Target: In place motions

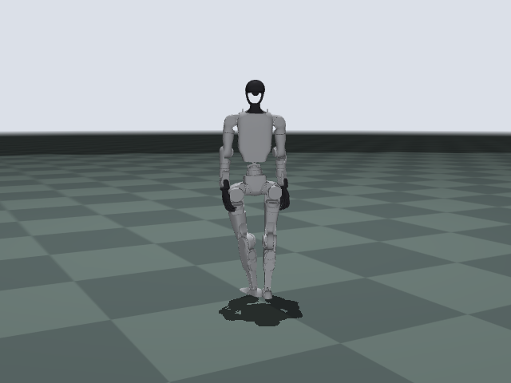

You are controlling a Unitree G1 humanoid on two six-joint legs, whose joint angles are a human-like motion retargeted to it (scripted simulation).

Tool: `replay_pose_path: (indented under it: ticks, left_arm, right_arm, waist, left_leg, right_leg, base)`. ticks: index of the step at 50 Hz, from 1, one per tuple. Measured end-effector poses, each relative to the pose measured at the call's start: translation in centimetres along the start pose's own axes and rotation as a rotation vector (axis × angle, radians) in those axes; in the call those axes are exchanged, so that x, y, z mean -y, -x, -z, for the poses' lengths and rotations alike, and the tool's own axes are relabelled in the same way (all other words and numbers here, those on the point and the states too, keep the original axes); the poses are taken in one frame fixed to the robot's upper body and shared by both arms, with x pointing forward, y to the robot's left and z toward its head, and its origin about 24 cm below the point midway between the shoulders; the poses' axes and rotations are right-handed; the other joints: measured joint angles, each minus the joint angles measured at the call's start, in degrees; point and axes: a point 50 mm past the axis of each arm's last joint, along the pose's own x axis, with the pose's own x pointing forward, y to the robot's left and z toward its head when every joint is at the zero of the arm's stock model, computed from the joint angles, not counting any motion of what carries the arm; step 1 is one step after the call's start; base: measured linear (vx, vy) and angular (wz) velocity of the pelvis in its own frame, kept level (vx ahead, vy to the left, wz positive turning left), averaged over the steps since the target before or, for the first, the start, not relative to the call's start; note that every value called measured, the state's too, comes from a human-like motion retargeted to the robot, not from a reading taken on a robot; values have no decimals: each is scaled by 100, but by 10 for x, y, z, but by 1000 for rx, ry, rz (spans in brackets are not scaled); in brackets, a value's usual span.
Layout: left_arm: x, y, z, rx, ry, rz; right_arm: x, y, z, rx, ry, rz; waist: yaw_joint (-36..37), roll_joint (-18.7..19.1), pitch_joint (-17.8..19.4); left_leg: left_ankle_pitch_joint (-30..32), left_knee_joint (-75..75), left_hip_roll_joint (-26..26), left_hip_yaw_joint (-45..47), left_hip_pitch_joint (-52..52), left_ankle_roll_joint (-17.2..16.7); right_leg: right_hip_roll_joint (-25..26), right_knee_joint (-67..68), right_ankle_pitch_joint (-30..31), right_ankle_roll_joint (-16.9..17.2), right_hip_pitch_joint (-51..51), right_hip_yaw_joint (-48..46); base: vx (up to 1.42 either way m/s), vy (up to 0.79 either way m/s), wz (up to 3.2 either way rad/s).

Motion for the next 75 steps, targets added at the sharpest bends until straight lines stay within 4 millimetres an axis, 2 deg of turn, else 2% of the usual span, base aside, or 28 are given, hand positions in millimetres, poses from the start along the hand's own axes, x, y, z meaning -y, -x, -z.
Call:
replay_pose_path:
  ticks: [2, 3, 5, 7, 10, 13, 17, 20, 25, 27, 35, 40, 44, 48, 52, 60, 64, 70, 75]
  left_arm:
    - [6, 6, -25, 51, -84, -19]
    - [9, 9, -39, 79, -139, -27]
    - [13, 17, -65, 156, -209, -28]
    - [19, 26, -88, 222, -271, -20]
    - [28, 38, -116, 317, -328, 3]
    - [37, 48, -134, 390, -356, 30]
    - [44, 52, -141, 428, -354, 56]
    - [45, 49, -136, 410, -329, 85]
    - [37, 36, -110, 310, -273, 105]
    - [30, 30, -96, 262, -251, 90]
    - [-3, 8, -30, 84, -107, -10]
    - [-21, 1, 6, 10, -24, -47]
    - [-28, -1, 21, -14, -2, -54]
    - [-22, -3, 27, -21, 5, -27]
    - [-12, -6, 27, -2, 18, 15]
    - [3, -4, 1, 75, -61, 53]
    - [5, -3, -4, 92, -68, 60]
    - [3, -4, 2, 66, -38, 60]
    - [-4, -3, 2, 59, -26, 38]
  right_arm:
    - [-7, -3, 26, -92, -25, -10]
    - [-9, -4, 37, -128, -46, -15]
    - [-15, -5, 56, -182, -67, -28]
    - [-21, -5, 73, -217, -115, -47]
    - [-28, -4, 92, -266, -181, -73]
    - [-31, -3, 106, -305, -248, -81]
    - [-32, -2, 109, -325, -306, -75]
    - [-31, -3, 100, -294, -312, -74]
    - [-27, -7, 70, -172, -279, -75]
    - [-25, -8, 55, -121, -251, -62]
    - [-12, -5, 7, 60, -103, -8]
    - [-6, -2, -2, 86, -82, -13]
    - [2, -1, -1, 80, -108, -5]
    - [9, 0, 4, 64, -128, 12]
    - [13, 0, 8, 47, -139, 30]
    - [22, 3, -3, 73, -130, 42]
    - [21, 4, -9, 89, -110, 42]
    - [11, 2, -9, 94, -96, 13]
    - [3, -1, 3, 60, -93, -6]
  waist:
    - [-112, 31, -18]
    - [-815, 38, -70]
    - [-908, 33, -142]
    - [-1218, 61, -69]
    - [-1321, 66, -65]
    - [-1349, 79, -54]
    - [-1383, 110, -35]
    - [-1406, 138, -27]
    - [-1576, 190, -8]
    - [-1766, 211, 0]
    - [-1480, 251, -139]
    - [-1419, 195, -206]
    - [-1355, 33, -180]
    - [-1307, -77, -44]
    - [-1148, -36, 228]
    - [-609, -255, 1218]
    - [-400, -349, 1478]
    - [-334, -442, 1551]
    - [-473, -373, 1394]
  left_leg:
    - [-48, -61, 18, -170, 107, -77]
    - [-59, 76, 124, -905, 64, -327]
    - [-124, 146, 294, -934, 50, -524]
    - [-6, 127, 140, -1196, -37, -353]
    - [-10, 124, 173, -1210, -40, -392]
    - [-6, 119, 197, -1158, -42, -406]
    - [-3, 109, 235, -1087, -28, -426]
    - [1, 100, 266, -1043, -15, -446]
    - [31, 102, 291, -1158, -15, -480]
    - [56, 115, 270, -1333, -38, -488]
    - [-59, 242, 450, -1128, -5, -650]
    - [-230, 687, 502, -1287, -66, -729]
    - [-160, 1716, 474, -1485, -446, -732]
    - [-222, 2176, 483, -1253, -812, -641]
    - [-226, 1674, 234, -1540, -1518, -667]
    - [-122, 481, -215, -1861, -3013, -510]
    - [-43, 275, -167, -1787, -3595, -386]
    - [-5, 179, -98, -1840, -3774, -300]
    - [-66, 110, -15, -1620, -3227, -396]
  right_leg:
    - [4, -14, 3, 6, -14, -123]
    - [-211, -61, -85, 70, 19, -819]
    - [-319, -64, -187, 182, 55, -811]
    - [-261, -70, -85, 75, -22, -1108]
    - [-268, -75, -81, 78, -41, -1118]
    - [-252, -73, -55, 63, -71, -1067]
    - [-219, -72, -21, 38, -101, -996]
    - [-191, -76, -1, 20, -115, -952]
    - [-166, -71, 18, -30, -137, -1065]
    - [-147, -85, 12, -82, -136, -1229]
    - [-49, -22, -90, -104, -93, -938]
    - [-90, 78, -204, -98, -16, -891]
    - [-310, 144, -261, -70, 64, -911]
    - [-470, 164, -263, -62, 213, -1051]
    - [-381, 203, -279, -102, 395, -1076]
    - [-456, 353, -252, -284, 931, -1011]
    - [-501, 390, -218, -354, 1043, -961]
    - [-550, 458, -228, -378, 1030, -826]
    - [-482, 364, -208, -326, 938, -877]
  base:
    - [-5, -2, 37]
    - [-6, -1, 309]
    - [-5, -3, 130]
    - [-3, -4, 59]
    - [-3, -2, 10]
    - [-3, -1, -15]
    - [-5, -3, -21]
    - [-1, -1, -6]
    - [-2, -3, 23]
    - [-3, -5, 59]
    - [-1, -6, -16]
    - [-1, -4, 15]
    - [-3, -1, 32]
    - [-6, 3, 32]
    - [-7, 3, -6]
    - [-11, 2, -25]
    - [-5, 0, -33]
    - [1, 0, -21]
    - [1, -1, 4]
